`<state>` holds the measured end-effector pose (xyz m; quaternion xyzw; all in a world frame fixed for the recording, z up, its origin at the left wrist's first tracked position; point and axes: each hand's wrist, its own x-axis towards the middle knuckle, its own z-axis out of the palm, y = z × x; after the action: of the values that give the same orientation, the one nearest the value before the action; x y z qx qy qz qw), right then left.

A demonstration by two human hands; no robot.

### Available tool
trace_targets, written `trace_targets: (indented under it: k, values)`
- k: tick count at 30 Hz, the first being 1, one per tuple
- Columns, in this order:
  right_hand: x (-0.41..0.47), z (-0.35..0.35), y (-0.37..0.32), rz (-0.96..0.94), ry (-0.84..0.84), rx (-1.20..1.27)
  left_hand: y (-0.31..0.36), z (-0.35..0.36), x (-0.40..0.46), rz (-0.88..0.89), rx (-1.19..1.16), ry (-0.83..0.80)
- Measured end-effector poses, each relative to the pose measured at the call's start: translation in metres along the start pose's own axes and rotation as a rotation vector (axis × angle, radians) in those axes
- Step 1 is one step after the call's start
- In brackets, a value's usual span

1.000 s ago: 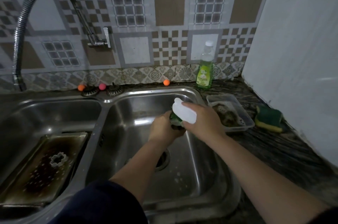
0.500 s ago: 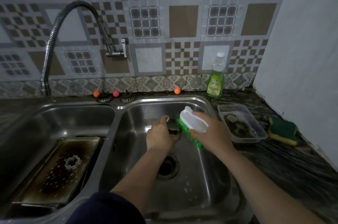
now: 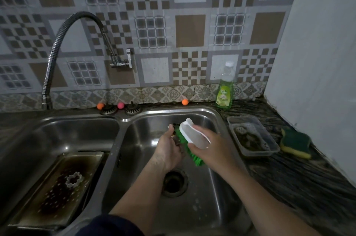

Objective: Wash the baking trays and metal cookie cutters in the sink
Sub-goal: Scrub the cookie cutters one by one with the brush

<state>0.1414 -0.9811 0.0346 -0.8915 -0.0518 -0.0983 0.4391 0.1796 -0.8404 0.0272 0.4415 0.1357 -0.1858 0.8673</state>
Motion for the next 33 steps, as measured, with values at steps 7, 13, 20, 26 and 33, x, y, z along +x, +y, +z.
trace_targets:
  k: [7,13,20,26,33]
  values:
    - [0.0,0.007,0.0,0.02,0.009,0.006,0.003,-0.005,-0.001,0.002,0.041,0.074]
    - [-0.006,0.006,-0.013,-0.048,0.028,0.044,0.008,-0.009,0.001,0.024,-0.007,0.128]
    - [0.002,0.006,-0.02,-0.061,0.046,-0.029,0.008,0.001,-0.009,0.081,0.065,0.116]
    - [0.003,0.005,-0.018,-0.048,0.075,-0.076,0.006,-0.001,-0.006,0.156,0.01,0.198]
    - [-0.004,0.005,-0.026,-0.102,0.077,-0.09,0.009,0.001,0.005,0.27,0.002,0.386]
